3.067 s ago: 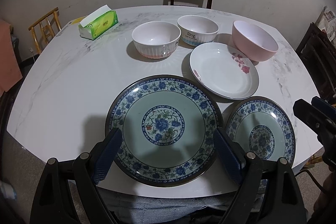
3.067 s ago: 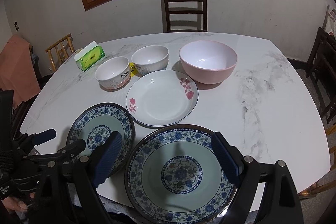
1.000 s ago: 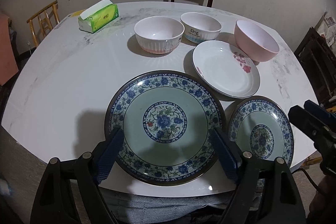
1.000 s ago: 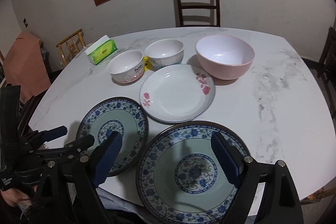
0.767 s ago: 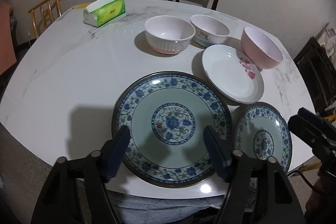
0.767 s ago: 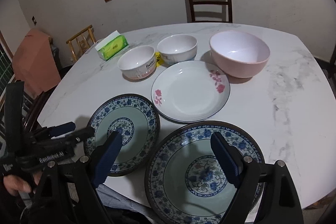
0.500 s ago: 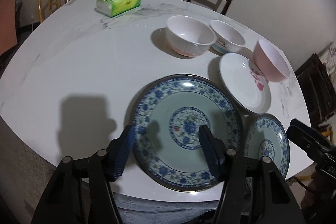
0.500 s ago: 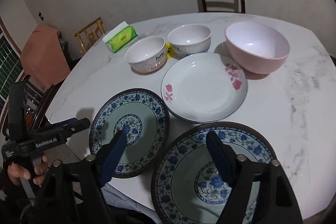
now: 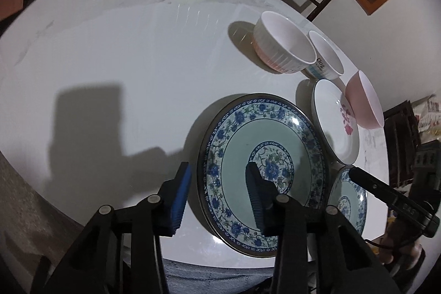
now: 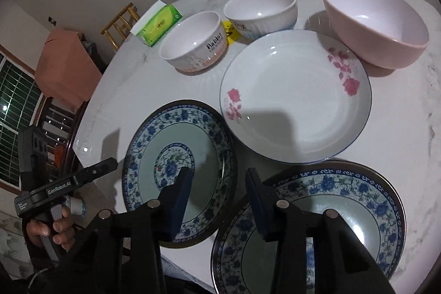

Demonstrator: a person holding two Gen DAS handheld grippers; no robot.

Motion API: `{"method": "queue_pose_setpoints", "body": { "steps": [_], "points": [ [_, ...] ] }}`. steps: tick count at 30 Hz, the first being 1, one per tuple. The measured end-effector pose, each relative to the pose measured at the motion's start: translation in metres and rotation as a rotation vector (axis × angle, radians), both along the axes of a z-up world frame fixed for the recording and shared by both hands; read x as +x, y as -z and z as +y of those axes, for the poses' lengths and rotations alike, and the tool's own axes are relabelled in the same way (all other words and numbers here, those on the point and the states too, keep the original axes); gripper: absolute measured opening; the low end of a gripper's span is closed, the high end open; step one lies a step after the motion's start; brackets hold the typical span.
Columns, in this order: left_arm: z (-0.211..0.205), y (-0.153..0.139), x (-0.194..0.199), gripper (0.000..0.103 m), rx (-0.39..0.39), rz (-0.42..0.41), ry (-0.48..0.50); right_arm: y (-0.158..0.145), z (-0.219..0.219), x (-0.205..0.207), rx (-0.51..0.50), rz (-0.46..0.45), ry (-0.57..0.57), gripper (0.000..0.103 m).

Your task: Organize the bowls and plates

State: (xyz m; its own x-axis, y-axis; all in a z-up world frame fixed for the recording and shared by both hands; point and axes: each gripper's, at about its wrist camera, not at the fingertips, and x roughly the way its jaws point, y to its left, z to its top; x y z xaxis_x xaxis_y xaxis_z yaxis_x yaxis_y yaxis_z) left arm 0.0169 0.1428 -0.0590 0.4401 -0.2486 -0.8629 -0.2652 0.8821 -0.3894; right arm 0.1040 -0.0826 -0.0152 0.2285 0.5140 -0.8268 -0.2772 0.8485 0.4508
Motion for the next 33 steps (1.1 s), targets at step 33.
{"method": "queue_pose_setpoints", "body": {
  "steps": [33],
  "points": [
    [0.007,0.033,0.014,0.011,-0.035,0.054,0.058,0.041,0.03,0.027,-0.037,0.108,-0.03,0.02]
  ]
}}
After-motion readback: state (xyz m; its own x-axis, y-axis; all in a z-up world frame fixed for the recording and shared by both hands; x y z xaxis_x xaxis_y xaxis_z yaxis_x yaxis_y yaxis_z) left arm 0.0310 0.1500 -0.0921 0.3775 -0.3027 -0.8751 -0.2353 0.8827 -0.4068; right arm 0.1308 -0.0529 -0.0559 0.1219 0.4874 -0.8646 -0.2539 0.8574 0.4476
